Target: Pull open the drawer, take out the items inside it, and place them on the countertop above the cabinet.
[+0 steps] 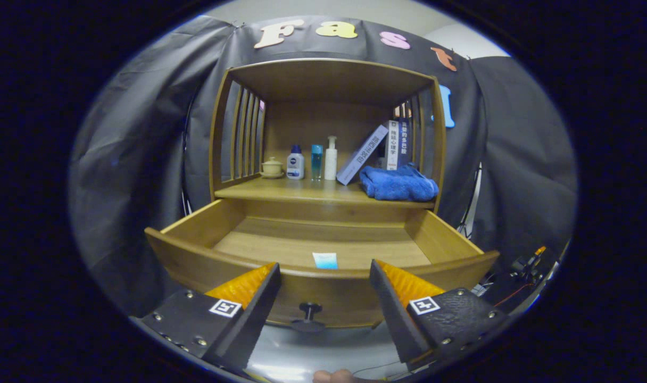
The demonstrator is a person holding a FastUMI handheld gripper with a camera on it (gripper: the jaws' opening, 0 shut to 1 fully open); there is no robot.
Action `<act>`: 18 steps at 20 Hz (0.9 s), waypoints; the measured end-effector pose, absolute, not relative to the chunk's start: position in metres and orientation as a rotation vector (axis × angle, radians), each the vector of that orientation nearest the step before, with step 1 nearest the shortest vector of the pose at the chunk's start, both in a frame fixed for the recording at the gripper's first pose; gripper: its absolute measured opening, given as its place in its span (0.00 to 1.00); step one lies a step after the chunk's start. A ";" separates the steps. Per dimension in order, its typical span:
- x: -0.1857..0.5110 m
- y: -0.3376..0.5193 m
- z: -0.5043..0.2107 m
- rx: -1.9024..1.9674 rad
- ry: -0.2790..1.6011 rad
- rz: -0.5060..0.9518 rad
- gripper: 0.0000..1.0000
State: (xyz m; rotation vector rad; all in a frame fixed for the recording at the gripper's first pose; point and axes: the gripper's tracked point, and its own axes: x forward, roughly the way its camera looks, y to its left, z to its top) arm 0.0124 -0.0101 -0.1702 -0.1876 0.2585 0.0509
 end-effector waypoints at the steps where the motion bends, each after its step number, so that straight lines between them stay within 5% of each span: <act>1: 0.019 -0.008 -0.164 -0.192 0.265 0.055 0.99; 9: 0.083 0.010 -0.140 -0.208 0.366 0.084 0.99; 18: 0.153 0.011 -0.233 -0.196 0.828 0.069 1.00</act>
